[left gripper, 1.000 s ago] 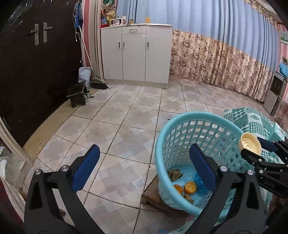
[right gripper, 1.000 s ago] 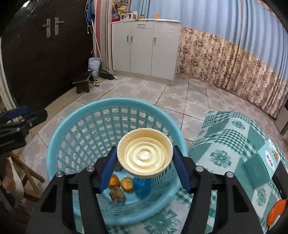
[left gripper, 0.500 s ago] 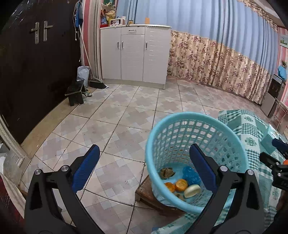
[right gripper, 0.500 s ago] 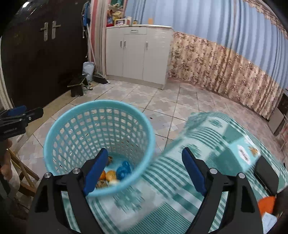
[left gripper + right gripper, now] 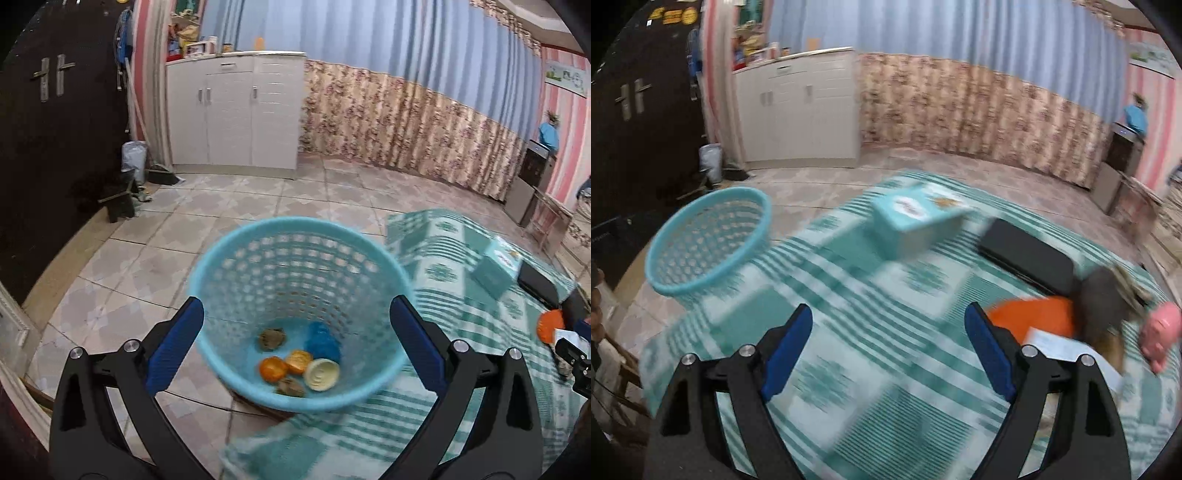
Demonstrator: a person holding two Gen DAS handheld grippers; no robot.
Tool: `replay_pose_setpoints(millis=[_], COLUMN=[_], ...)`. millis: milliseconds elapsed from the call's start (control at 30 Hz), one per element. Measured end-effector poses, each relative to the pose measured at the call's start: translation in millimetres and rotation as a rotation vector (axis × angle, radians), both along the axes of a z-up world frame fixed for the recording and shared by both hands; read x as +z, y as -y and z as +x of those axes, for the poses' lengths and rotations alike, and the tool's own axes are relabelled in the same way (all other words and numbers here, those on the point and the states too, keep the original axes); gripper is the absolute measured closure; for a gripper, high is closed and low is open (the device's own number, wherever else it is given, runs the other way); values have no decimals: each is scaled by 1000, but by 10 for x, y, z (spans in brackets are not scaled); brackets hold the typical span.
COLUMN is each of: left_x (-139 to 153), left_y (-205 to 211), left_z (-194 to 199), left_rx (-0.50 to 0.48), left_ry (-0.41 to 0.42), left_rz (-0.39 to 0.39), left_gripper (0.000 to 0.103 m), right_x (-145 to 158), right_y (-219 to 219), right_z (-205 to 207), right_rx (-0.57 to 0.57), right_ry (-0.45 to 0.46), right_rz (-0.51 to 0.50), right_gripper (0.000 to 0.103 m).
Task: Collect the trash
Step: 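Move both tools back over the table, then grasp the printed snack wrapper with the left tool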
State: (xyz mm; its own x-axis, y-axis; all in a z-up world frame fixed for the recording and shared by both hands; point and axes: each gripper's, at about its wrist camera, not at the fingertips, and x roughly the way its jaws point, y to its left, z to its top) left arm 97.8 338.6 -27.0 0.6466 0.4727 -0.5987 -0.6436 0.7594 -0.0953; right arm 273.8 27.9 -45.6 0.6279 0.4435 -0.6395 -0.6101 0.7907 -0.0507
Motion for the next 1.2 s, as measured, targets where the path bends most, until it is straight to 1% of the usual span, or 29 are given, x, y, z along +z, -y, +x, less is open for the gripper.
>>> replay_pose_setpoints(millis=[100, 333, 367, 400, 433, 533, 633, 767, 900, 1000, 1167, 1200], left_x=[-1, -42, -79, -111, -152, -245, -354, -459, -521, -552, -533, -523], left_y=[230, 838, 968, 1061, 1190, 1526, 1867, 2233, 2438, 2469, 2425, 2412], left_z=[160, 554, 636, 696, 767, 915, 1123, 1378, 1455, 1456, 1433, 1420], left_rx=[-44, -166, -201, -231, -264, -332, -417, -484, -513, -513, -484, -477], left_ry=[2, 27, 22, 13, -4, -36, -72, -108, -123, -138, -153, -154], left_rz=[-1, -31, -42, -49, -49, -39, -64, -85, -85, -71, -9, 15], left_gripper=[5, 5, 5, 5, 5, 5, 5, 5, 5, 5, 6, 5], right_x=[8, -10, -27, -45, -76, -187, -285, -362, -381, -400, -469, -496], right_y=[448, 1235, 1329, 1404, 1506, 1735, 1924, 2178, 2242, 2184, 1811, 1726], right_z=[70, 161, 166, 159, 160, 183, 198, 240, 380, 482, 605, 630], right_rx=[-69, -226, -245, -262, -282, -323, -362, -411, -409, -381, -290, -271], right_ry=[13, 58, 56, 55, 52, 29, 17, -5, -13, -29, -17, -15], right_rz=[-6, -28, -25, -23, -18, -21, -34, -28, -23, -13, -59, -76], right_gripper=[20, 19, 12, 8, 7, 7, 7, 7, 7, 7, 7, 7])
